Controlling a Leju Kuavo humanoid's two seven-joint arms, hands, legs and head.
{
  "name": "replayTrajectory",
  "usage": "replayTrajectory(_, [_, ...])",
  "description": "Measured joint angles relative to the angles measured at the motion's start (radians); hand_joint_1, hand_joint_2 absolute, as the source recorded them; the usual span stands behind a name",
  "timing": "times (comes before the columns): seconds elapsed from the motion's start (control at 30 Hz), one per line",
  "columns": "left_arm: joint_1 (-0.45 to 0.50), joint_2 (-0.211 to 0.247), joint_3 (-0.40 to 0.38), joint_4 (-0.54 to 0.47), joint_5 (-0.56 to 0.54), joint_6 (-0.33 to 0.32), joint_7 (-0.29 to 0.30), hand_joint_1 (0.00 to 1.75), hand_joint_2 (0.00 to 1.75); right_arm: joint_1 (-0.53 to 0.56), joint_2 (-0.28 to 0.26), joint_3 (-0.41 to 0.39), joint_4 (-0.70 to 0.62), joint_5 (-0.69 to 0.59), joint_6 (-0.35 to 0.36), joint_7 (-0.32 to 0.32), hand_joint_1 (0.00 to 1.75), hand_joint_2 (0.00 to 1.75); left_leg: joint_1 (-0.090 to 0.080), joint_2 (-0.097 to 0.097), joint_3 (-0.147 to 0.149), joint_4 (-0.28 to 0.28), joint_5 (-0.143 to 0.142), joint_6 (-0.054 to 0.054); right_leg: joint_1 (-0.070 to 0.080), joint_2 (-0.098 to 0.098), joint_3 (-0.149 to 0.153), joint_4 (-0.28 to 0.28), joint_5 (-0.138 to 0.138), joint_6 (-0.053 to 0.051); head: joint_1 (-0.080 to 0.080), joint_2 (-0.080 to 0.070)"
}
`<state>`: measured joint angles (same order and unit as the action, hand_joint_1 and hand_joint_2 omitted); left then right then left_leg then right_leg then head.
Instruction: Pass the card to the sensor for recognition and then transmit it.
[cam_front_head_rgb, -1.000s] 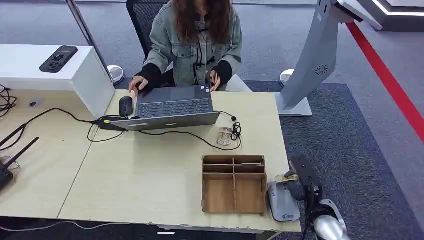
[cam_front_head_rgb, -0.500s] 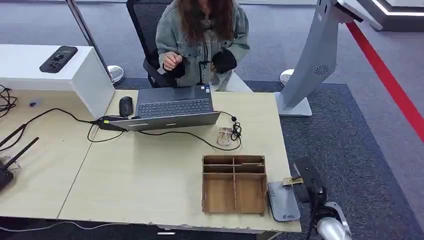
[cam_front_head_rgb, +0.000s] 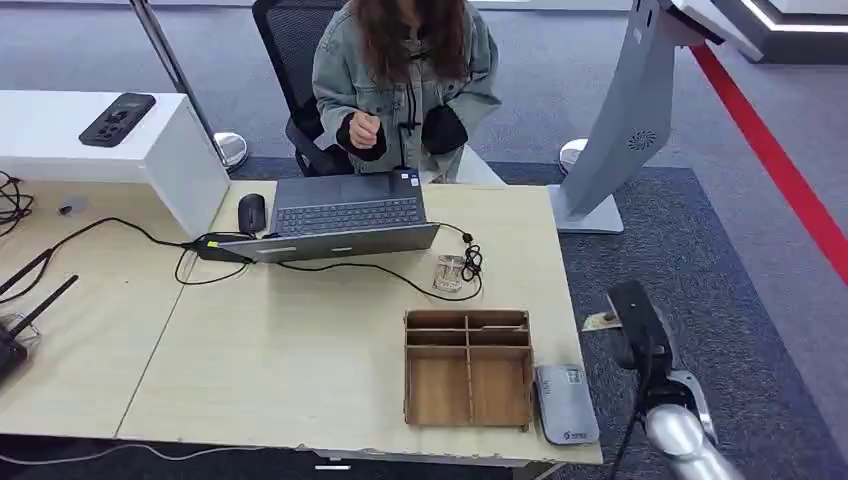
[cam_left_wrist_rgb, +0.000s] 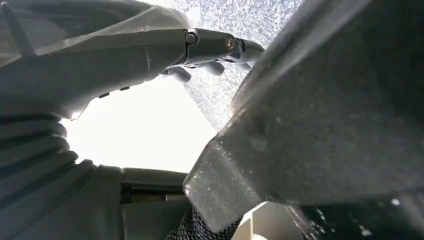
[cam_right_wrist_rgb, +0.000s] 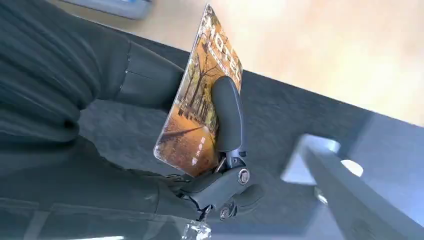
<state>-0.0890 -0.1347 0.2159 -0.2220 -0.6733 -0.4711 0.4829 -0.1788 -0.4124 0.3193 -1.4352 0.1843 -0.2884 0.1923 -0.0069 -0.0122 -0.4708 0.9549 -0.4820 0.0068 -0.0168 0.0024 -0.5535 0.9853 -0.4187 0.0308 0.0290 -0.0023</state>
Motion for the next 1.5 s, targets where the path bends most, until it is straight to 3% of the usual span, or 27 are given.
replayTrajectory(0.13, [0.000, 0.000, 0.000, 0.000, -0.018, 0.000, -0.002, 0.00, 0.00, -0.117, 0.006, -0.007, -0.049, 0.054, 0.042, 0.051, 1.75, 1.75, 0.000, 0.000, -0.001, 0.000, 0.001, 0.001, -0.001, 0.000, 0.000, 0.002, 0.001, 0.001, 0.001, 0.000])
replayTrajectory(0.27, [-0.003, 0.000, -0.003, 0.000, -0.036, 0.000, -0.002, 0.00, 0.00, -0.309, 0.042, 0.006, -0.066, 0.105, 0.102, 0.089, 1.75, 1.75, -0.002, -0.001, 0.000, 0.000, 0.002, 0.001, -0.002, 0.002, -0.001, 0.002, 0.001, 0.001, 0.000, 0.000])
replayTrajectory(0.53, [-0.009, -0.001, -0.021, 0.000, -0.056, 0.000, 0.003, 0.00, 0.00, -0.574, 0.189, 0.116, 0.034, 0.170, 0.133, 0.067, 1.75, 1.75, 0.000, -0.005, -0.002, 0.000, 0.002, 0.000, -0.001, 0.000, -0.001, 0.004, 0.000, 0.001, 0.000, 0.000])
replayTrajectory(0.97, [-0.013, -0.001, -0.059, 0.000, -0.075, 0.000, -0.006, 0.00, 0.00, -0.698, 0.466, 0.251, 0.361, 0.170, 0.096, -0.041, 1.75, 1.75, 0.000, -0.005, -0.003, 0.000, 0.002, 0.000, -0.001, -0.001, -0.003, 0.004, 0.000, 0.001, 0.000, 0.000])
replayTrajectory(1.17, [-0.013, 0.001, -0.066, 0.000, -0.074, 0.000, -0.009, 0.00, 0.00, -0.704, 0.537, 0.274, 0.448, 0.161, 0.093, -0.048, 1.75, 1.75, 0.000, -0.006, -0.004, 0.000, 0.002, 0.000, 0.000, -0.001, -0.004, 0.004, 0.000, 0.001, 0.000, 0.000])
replayTrajectory(1.2, [-0.013, 0.001, -0.066, 0.000, -0.073, 0.000, -0.009, 0.00, 0.00, -0.705, 0.544, 0.276, 0.457, 0.156, 0.093, -0.050, 1.69, 1.75, 0.000, -0.006, -0.004, 0.000, 0.002, 0.000, 0.000, -0.001, -0.004, 0.004, 0.000, 0.001, 0.000, 0.000])
replayTrajectory(1.23, [-0.013, 0.001, -0.067, 0.000, -0.073, 0.000, -0.009, 0.00, 0.00, -0.706, 0.550, 0.277, 0.466, 0.151, 0.092, -0.053, 0.94, 1.75, 0.000, -0.006, -0.004, 0.000, 0.003, 0.000, 0.000, -0.002, -0.004, 0.004, 0.000, 0.001, 0.001, 0.000])
replayTrajectory(1.27, [-0.013, 0.001, -0.067, 0.000, -0.072, 0.000, -0.009, 0.00, 0.00, -0.707, 0.554, 0.278, 0.472, 0.147, 0.092, -0.055, 0.00, 1.75, 0.000, -0.007, -0.004, 0.000, 0.002, 0.000, -0.001, -0.002, -0.004, 0.004, 0.000, 0.001, 0.001, 0.000])
replayTrajectory(1.5, [-0.012, 0.003, -0.074, 0.000, -0.066, 0.002, -0.017, 0.00, 0.00, -0.722, 0.568, 0.281, 0.502, 0.084, 0.092, -0.069, 0.00, 1.75, 0.000, -0.006, -0.005, 0.000, 0.002, 0.000, -0.001, -0.002, -0.005, 0.004, 0.000, 0.001, 0.001, 0.000])
